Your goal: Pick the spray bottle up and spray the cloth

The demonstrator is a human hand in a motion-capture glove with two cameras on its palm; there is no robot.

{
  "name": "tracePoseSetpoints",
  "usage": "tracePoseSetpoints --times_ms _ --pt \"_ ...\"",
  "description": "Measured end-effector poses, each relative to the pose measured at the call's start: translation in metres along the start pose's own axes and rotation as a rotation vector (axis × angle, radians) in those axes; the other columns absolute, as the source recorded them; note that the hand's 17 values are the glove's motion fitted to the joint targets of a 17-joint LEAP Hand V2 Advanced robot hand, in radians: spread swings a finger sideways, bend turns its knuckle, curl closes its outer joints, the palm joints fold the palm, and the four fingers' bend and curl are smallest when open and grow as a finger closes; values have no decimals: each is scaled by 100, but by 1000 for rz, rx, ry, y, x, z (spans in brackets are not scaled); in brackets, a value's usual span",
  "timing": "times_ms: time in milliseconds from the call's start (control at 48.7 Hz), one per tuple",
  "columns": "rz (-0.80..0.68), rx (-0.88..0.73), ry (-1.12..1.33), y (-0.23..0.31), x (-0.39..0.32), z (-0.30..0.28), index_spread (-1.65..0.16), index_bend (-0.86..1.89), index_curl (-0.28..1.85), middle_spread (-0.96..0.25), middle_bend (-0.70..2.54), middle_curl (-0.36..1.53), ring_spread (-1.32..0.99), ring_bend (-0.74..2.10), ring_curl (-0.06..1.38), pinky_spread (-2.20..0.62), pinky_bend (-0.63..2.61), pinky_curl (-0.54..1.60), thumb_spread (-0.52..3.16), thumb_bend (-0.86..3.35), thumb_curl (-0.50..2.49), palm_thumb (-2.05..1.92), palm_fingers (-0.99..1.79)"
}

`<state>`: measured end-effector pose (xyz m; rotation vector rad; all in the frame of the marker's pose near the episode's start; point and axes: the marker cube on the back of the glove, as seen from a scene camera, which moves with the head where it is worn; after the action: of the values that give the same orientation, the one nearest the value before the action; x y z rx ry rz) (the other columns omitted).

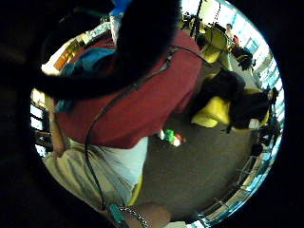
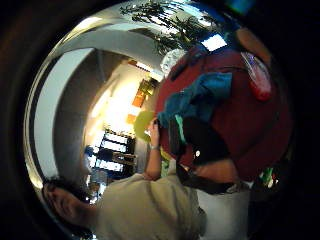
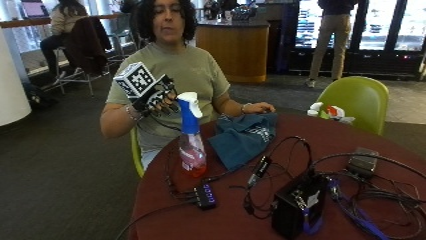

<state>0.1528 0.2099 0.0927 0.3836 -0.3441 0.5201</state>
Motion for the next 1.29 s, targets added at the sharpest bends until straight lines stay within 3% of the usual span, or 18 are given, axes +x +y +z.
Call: tracePoseSetpoints --times_ms 308,513,616,800,882,944,1006,1211,1293 --pt "21 -16 209 26 10 -5 -37 17 39 0 17 40 -1 30 36 22 22 34 116 -3 42 50 39" --pt "41 -50 198 27 14 -1 -39 17 36 -2 15 35 -1 28 34 23 23 35 113 -2 40 49 34" --pt "56 8 83 12 17 -2 -39 17 35 -2 15 33 -1 28 34 23 23 35 112 -2 39 49 33" --pt "126 229 -416 -54 33 -1 -38 13 31 1 18 32 0 33 35 23 26 36 111 1 40 61 38" --pt "44 212 -672 -78 45 8 -36 13 30 2 17 31 0 35 35 22 29 36 109 4 42 72 39" --pt "61 330 -777 -100 48 17 -35 13 29 3 17 31 0 35 35 21 31 37 108 6 43 79 35" --pt "142 471 -814 -129 51 23 -34 12 29 3 18 31 -1 36 36 20 31 38 106 5 44 82 32" --pt "237 513 -849 -170 62 39 -29 10 24 4 20 32 -3 42 36 16 32 37 94 -3 43 81 33" --pt "190 498 -774 -177 68 47 -27 12 24 3 19 32 -5 45 36 14 31 36 91 -4 42 78 37"
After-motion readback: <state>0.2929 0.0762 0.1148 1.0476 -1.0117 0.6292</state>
